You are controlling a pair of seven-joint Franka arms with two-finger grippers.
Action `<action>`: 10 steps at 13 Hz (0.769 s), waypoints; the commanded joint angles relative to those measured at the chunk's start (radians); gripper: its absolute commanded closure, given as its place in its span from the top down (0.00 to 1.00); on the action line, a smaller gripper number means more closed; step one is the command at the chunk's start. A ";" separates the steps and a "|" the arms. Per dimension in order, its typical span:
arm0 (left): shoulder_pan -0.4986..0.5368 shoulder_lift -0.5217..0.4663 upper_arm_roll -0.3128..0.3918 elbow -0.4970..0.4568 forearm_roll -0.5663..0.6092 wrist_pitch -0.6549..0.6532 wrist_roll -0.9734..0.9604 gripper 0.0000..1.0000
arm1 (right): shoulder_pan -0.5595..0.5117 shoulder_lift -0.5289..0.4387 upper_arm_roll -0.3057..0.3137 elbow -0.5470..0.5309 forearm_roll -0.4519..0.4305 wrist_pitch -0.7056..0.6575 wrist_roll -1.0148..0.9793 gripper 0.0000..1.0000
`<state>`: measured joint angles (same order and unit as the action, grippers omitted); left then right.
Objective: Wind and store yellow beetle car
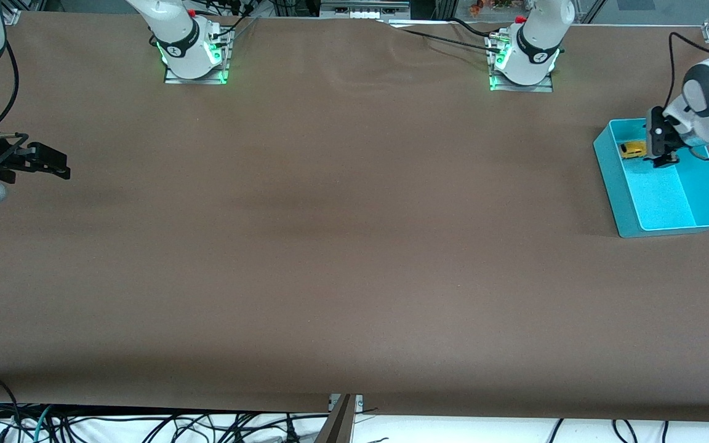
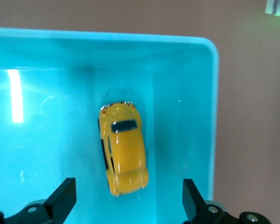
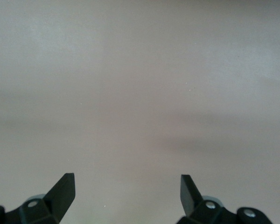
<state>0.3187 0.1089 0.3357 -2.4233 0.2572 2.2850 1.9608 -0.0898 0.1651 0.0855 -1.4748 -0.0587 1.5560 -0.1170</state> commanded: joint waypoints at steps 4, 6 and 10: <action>-0.078 -0.219 -0.009 0.108 -0.116 -0.263 -0.194 1.00 | -0.004 -0.022 -0.004 0.004 0.002 -0.010 -0.016 1.00; -0.142 -0.213 -0.049 0.246 -0.148 -0.401 -0.410 1.00 | -0.004 -0.022 -0.004 0.005 0.002 -0.010 -0.015 1.00; -0.291 -0.112 -0.082 0.479 -0.274 -0.553 -0.871 1.00 | -0.004 -0.022 -0.004 0.005 0.002 -0.010 -0.013 1.00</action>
<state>0.0676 -0.0971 0.2628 -2.0577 0.0472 1.7875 1.2353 -0.0898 0.1586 0.0819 -1.4685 -0.0587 1.5556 -0.1179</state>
